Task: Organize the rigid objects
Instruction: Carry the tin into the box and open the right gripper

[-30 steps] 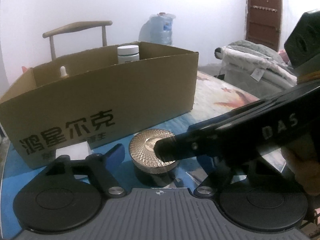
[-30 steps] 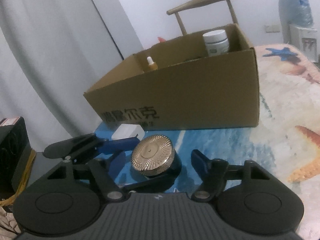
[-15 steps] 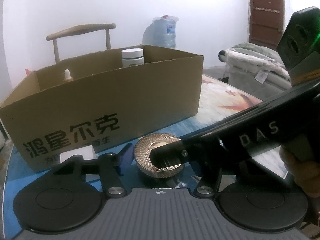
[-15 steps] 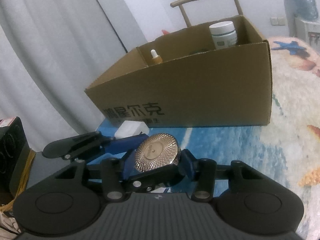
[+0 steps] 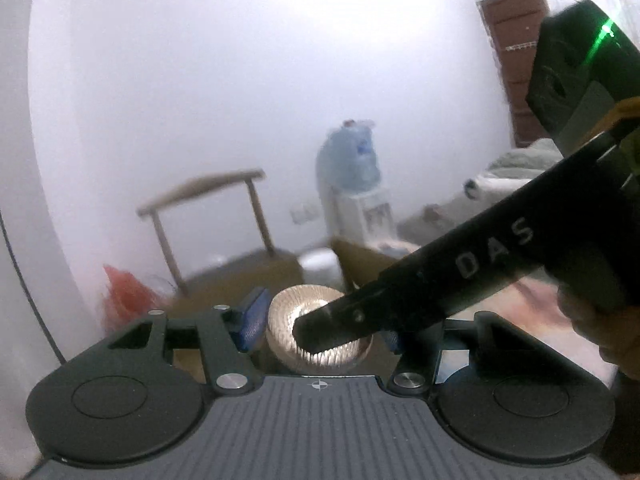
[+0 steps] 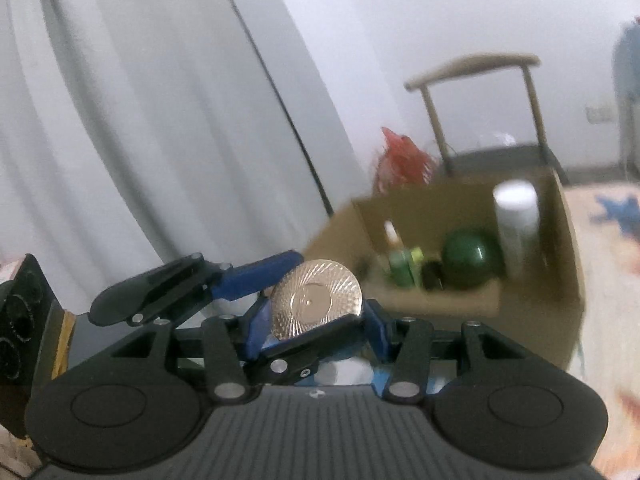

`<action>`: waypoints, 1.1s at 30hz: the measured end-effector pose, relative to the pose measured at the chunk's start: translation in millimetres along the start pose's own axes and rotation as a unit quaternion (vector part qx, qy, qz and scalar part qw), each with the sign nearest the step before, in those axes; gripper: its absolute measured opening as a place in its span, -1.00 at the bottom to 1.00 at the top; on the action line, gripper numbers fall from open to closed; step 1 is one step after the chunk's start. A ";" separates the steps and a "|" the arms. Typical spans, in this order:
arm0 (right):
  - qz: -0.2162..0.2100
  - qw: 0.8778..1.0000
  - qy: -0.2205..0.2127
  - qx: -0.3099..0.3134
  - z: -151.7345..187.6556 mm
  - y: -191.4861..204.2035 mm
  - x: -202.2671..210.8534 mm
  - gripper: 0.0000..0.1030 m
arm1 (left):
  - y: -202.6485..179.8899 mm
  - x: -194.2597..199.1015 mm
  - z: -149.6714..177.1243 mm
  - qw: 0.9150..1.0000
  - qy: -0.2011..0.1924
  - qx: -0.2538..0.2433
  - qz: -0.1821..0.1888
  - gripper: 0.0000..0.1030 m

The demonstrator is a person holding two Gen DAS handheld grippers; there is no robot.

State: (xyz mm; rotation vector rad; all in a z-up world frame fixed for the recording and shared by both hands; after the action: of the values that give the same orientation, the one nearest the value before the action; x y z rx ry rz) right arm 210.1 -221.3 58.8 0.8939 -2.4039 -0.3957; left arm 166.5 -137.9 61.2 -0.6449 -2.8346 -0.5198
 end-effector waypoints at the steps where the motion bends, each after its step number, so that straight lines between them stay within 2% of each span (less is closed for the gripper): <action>1: 0.000 1.000 0.001 0.006 -7.3 1.3 -6.9 0.04 | 2.7 -4.0 -6.0 1.000 -0.002 -0.005 -0.006 0.06; 4: 0.009 1.000 0.011 0.010 -29.2 -5.5 -23.9 0.04 | 12.9 -26.3 -16.2 1.000 0.006 -0.006 -0.008 0.04; 8: 0.025 0.998 0.044 -0.021 -45.0 -35.4 -50.6 0.04 | 22.4 -69.5 -12.2 0.998 0.056 0.034 0.022 0.02; 12: 0.051 0.992 0.096 -0.064 -47.3 -74.2 -78.9 0.04 | 25.6 -117.5 6.4 0.986 0.131 0.079 0.063 -0.01; 13: 0.053 0.990 0.107 -0.076 -45.4 -82.6 -84.4 0.04 | 25.2 -129.1 11.1 0.981 0.150 0.091 0.076 -0.13; 16: 0.053 0.984 0.130 -0.106 -44.3 -103.3 -97.4 0.04 | 26.7 -145.0 19.2 0.975 0.181 0.100 0.085 -0.15; 22: 0.057 0.981 0.137 -0.129 -45.6 -120.1 -105.2 0.03 | 28.9 -159.3 23.3 0.969 0.202 0.115 0.089 -0.14; 33: 0.037 0.985 0.123 -0.114 -49.6 -110.6 -95.1 0.05 | 31.2 -150.2 13.1 0.975 0.180 0.101 0.086 -0.08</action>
State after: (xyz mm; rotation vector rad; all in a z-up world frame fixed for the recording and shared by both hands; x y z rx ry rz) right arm 355.8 -243.1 13.7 0.7033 -2.1094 -0.4911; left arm 312.5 -164.1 19.8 -0.6724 -2.4243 -0.2805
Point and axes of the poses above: each gripper's, at about its wrist camera, not at the fingertips, and x roughly against the way its jaws point, y to its left, z to its underside, the point moved 8 cm from there along -x, roughly the way its jaws point, and after that the axes turned 5 degrees about -z, right-handed, at the moved point
